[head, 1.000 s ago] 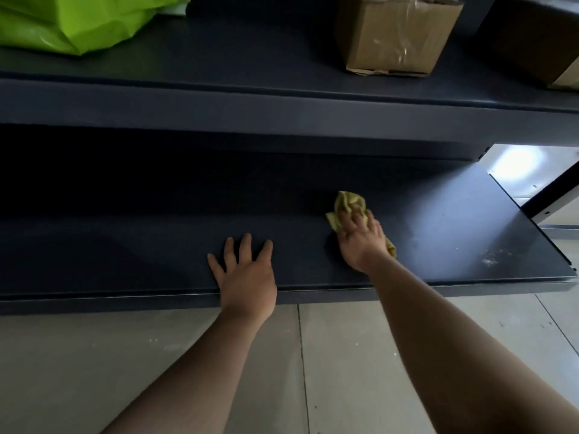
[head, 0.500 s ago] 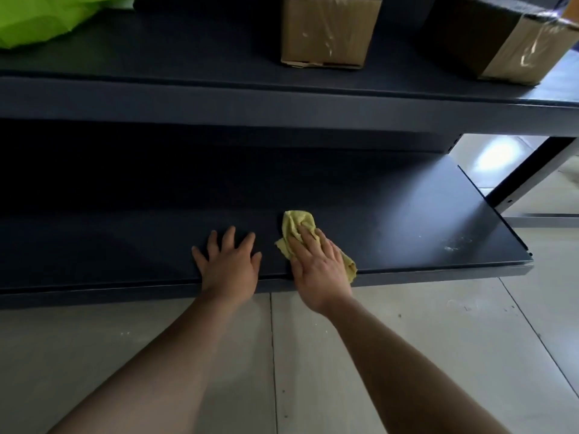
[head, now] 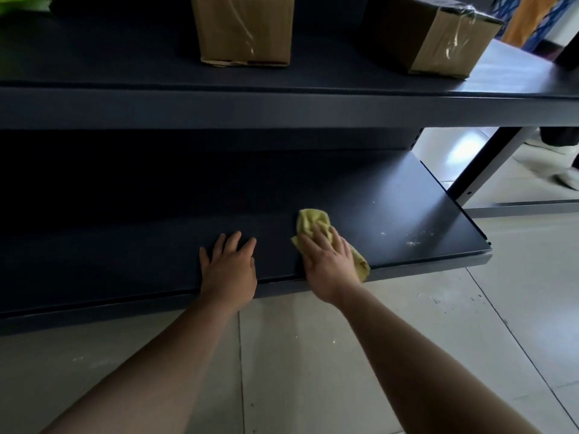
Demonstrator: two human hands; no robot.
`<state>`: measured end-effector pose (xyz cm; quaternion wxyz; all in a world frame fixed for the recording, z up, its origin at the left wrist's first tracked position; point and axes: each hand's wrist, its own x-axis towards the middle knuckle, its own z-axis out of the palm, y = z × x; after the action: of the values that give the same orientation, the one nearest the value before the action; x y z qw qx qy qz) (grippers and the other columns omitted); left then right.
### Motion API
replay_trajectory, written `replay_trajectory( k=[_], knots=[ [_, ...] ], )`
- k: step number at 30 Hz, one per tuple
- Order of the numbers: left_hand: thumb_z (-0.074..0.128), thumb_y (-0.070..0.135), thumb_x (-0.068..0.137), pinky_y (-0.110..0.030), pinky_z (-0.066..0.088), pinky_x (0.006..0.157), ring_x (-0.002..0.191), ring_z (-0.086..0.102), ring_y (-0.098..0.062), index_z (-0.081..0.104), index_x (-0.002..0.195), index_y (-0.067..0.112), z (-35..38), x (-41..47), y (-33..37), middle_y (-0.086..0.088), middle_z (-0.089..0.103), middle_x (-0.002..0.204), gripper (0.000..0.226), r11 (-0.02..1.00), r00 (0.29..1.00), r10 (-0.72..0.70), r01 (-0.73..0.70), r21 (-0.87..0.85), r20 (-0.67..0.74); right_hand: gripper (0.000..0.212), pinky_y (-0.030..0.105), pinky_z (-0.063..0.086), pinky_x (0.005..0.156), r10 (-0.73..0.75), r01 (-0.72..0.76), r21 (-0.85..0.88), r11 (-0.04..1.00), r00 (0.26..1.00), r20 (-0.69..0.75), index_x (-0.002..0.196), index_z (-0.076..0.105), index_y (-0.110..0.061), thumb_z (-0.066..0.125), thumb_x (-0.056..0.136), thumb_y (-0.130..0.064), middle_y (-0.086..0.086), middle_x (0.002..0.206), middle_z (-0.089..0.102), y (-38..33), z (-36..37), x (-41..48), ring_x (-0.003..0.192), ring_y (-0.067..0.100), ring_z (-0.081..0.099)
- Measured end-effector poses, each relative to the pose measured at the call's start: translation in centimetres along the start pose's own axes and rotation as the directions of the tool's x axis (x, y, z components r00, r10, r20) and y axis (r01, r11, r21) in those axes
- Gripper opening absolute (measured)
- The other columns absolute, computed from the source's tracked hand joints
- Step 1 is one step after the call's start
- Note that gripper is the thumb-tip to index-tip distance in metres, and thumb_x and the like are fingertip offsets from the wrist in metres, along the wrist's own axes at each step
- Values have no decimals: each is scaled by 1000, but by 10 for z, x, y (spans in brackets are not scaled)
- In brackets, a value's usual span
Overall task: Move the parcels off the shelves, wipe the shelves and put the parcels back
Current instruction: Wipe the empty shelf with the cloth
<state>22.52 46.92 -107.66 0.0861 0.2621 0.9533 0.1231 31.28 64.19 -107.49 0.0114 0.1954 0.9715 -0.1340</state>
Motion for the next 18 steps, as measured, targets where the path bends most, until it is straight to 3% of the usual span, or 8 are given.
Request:
replay_trajectory(
  k=[4,8,12,18],
  knots=[
    [31,28,101,-49,15,116,146,13,-20,26,148,23,0,16,27,0,17,158,47,999,999,39,-38,27,-33,51,41,-4,119,-71,73,-24,997,996,61,152,12,-34,21,102,-39,-6,162,0,10,-6,28,148,22,-9],
    [32,29,101,-45,28,109,140,27,-21,36,143,23,1,34,58,0,29,153,42,990,991,125,-122,64,-48,53,39,-5,119,96,-96,0,995,995,21,153,11,-31,20,102,-37,-4,162,-3,56,-19,40,148,23,-9],
    [32,33,101,-48,29,109,141,25,-24,32,145,23,6,42,76,1,27,153,45,987,993,106,-100,130,-43,53,41,-4,120,203,-203,18,979,979,-29,152,14,-31,23,101,-37,-5,162,-1,75,-20,30,148,25,-8],
    [26,39,101,-55,28,109,142,19,-31,20,149,28,10,41,88,-2,19,155,50,976,997,71,-71,206,6,52,39,-5,118,-23,23,9,1000,1000,-7,152,17,-33,27,101,-36,-6,162,1,62,-17,38,148,24,-9]
  ],
)
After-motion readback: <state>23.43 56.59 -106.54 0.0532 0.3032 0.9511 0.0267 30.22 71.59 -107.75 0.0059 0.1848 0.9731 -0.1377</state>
